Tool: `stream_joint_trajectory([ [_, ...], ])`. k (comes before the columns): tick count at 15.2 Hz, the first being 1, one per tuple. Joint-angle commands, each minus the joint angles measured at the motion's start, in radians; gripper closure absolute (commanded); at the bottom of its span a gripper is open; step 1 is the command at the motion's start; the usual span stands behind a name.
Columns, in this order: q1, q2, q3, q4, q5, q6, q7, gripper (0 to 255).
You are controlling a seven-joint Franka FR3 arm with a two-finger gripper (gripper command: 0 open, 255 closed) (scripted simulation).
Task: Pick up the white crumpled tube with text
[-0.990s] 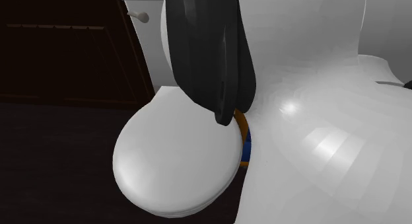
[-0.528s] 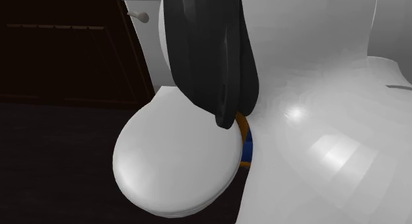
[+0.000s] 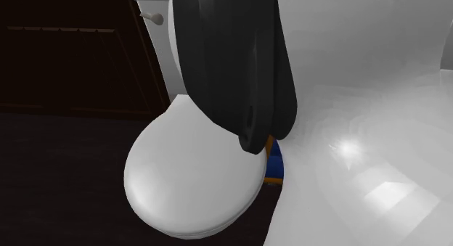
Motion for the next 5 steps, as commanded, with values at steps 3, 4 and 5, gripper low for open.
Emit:
stream_joint_trajectory([
  [3,0.001,-0.022,0.001,0.026,0.001,-0.049,0.002,255],
  [4,0.001,-0.023,0.001,0.028,0.001,-0.051,0.002,255],
  [5,0.001,-0.023,0.001,0.028,0.001,-0.051,0.002,255],
])
